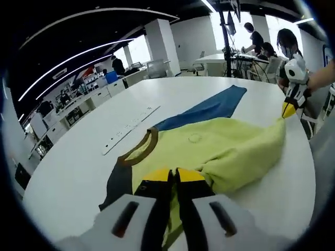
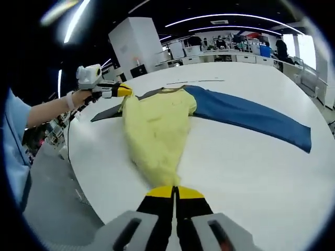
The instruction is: Fold the garment on the visible template until the final outline fits inside the template.
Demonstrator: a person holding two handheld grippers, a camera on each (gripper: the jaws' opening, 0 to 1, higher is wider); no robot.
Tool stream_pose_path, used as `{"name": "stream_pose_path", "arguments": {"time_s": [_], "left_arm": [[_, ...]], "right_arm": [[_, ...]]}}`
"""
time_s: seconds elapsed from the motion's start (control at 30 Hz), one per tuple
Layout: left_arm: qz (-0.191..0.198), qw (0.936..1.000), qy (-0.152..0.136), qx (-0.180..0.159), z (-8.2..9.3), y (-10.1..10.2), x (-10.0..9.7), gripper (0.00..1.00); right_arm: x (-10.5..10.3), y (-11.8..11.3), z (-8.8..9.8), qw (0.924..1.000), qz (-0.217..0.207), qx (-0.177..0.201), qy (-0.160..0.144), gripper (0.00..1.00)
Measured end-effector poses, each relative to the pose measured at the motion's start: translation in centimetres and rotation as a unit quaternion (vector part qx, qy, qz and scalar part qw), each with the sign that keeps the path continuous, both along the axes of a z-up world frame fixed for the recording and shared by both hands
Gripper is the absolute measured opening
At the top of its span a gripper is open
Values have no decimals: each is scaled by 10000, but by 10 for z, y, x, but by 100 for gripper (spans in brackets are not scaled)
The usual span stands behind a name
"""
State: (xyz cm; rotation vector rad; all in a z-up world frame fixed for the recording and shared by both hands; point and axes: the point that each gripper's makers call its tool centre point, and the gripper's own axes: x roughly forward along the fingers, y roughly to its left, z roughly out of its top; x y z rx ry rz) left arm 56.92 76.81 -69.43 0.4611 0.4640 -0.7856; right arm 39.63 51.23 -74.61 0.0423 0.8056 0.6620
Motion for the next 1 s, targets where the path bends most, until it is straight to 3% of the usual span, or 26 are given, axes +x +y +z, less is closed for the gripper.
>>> {"name": "stream_pose_path", "arguments": {"time_s": [0.47, 0.87, 1.0], "left_arm": [[137, 9988, 381, 257, -40, -1, 11, 1], [66, 9986, 464, 260, -40, 1, 7, 1], [71, 9985, 536, -27, -32, 0, 5, 12]], "right_arm": [[-2, 2, -9, 9998, -59, 76, 153, 0], [-1, 2, -8, 9998, -82, 87, 164, 0], [-1, 2, -8, 9998, -90, 91, 162, 0]]}}
